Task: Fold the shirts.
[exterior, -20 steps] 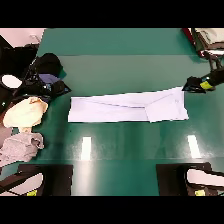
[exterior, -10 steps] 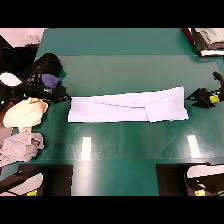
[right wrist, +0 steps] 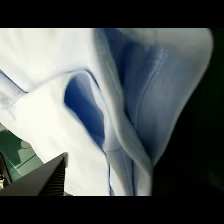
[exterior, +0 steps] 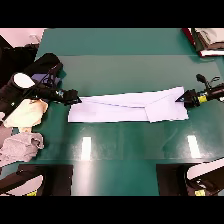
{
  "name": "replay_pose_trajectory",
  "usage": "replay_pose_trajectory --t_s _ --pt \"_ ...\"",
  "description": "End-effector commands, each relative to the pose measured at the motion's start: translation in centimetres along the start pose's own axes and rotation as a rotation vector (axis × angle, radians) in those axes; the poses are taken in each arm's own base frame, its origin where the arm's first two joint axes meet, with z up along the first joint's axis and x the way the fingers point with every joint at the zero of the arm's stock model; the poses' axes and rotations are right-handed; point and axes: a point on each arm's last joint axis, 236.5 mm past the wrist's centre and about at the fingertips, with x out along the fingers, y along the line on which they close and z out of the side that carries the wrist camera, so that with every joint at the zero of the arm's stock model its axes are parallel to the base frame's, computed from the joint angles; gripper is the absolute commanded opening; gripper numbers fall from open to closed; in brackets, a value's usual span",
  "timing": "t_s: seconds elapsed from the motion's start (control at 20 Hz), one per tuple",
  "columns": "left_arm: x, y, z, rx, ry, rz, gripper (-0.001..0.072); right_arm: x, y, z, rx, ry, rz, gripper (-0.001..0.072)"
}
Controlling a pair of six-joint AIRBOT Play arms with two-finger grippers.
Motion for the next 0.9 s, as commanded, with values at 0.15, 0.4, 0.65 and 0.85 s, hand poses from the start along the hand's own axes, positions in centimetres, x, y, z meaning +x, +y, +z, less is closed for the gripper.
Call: replay_pose_trajectory --t_s 0.15,0.4,0.65,0.85 --pt "1.2 -0.3 -1.5 -0.041 0.070 -0.003 0.0021 1.3 0.4 0.1 -0.032 0.033 -0.010 0.0163" --pt "5.8 -2.5 -2.9 0.010 0.132 -0.014 0.0020 -0.7 2.1 0.3 -0.080 -0.018 -0.041 0.0017" --pt "11.1 -8.0 -1.0 0.129 0.175 -0.065 0.0020 -4.0 9.2 1.1 -0.157 -0.152 -0.014 0.0015" --pt "15.5 -12.0 0.3 0.212 0.192 -0.103 0.0021 -5.0 18.4 0.4 -0.273 -0.219 0.040 0.0014"
